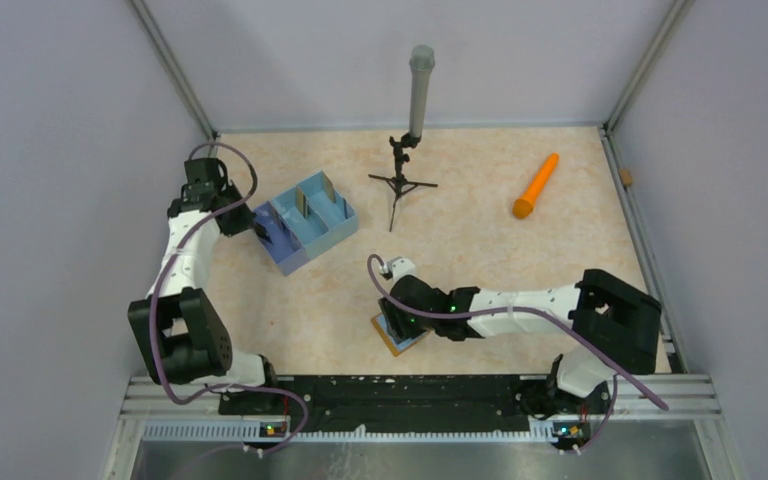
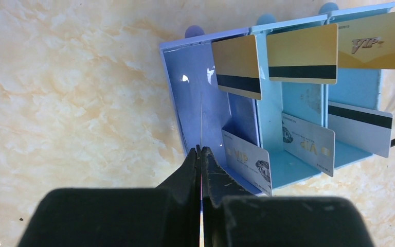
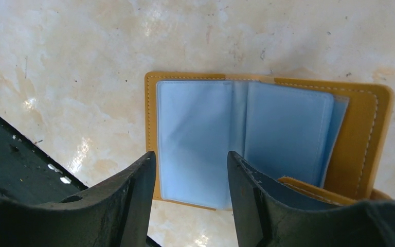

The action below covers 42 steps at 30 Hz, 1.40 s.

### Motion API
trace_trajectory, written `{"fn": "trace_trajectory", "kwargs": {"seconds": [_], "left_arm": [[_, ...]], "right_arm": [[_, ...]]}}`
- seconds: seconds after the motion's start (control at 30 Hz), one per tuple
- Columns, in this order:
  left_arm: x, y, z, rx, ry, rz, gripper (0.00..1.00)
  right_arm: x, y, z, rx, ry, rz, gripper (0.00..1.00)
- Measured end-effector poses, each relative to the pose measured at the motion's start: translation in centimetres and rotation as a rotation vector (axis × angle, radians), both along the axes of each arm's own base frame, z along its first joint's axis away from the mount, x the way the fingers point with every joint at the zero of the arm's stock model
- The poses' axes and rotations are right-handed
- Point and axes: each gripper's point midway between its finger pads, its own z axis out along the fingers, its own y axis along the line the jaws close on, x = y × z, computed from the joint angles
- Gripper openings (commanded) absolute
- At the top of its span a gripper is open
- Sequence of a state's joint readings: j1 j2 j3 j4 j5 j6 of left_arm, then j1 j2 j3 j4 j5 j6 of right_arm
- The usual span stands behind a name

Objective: Put the credit cards into the card holder
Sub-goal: Pick up the credit card from the storage box, then insert the credit card into the card holder.

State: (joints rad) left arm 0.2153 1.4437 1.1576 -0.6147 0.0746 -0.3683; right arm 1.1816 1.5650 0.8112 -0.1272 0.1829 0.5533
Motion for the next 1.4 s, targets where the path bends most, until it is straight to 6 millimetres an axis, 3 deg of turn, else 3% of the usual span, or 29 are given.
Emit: {"fn": "trace_trajectory", "kwargs": {"seconds": [0.33, 0.63, 0.8, 0.97, 1.07, 1.2, 1.4], "left_arm": [[-0.3, -0.1, 3.6, 0.028, -0.109, -0.005, 0.00], [-1.6, -1.9, 8.8, 0.040, -0.264, -0.091, 0.00], [-1.5, -6.1, 13.0, 0.034, -0.366, -0.235, 0.00], [-2.6, -13.0, 15.5, -0.013, -0.437, -0.459, 0.00], [-3.6, -15.3, 16.1, -0.061, -0.452, -0.538, 0.00], [-4.3, -16.6, 16.3, -0.112, -0.469, -0.586, 0.00], [-6.3, -19.5, 14.2, -0.220, -0.424, -0.694, 0.00]], "right_arm": [[0.9, -1.5, 1.4, 0.007, -0.030, -0.050, 0.56], [2.2, -5.0, 0.1, -0.007, 0.006, -0.124, 0.59], [2.4, -6.0, 0.4, 0.023, 0.025, -0.138, 0.61], [2.7, -5.9, 1.7, 0.090, 0.018, -0.131, 0.63], [2.7, -5.6, 1.9, 0.124, 0.021, -0.120, 0.63], [2.2, -5.1, 1.8, 0.143, 0.042, -0.095, 0.63], [2.1, -4.6, 2.1, 0.167, 0.047, -0.078, 0.68]]}}
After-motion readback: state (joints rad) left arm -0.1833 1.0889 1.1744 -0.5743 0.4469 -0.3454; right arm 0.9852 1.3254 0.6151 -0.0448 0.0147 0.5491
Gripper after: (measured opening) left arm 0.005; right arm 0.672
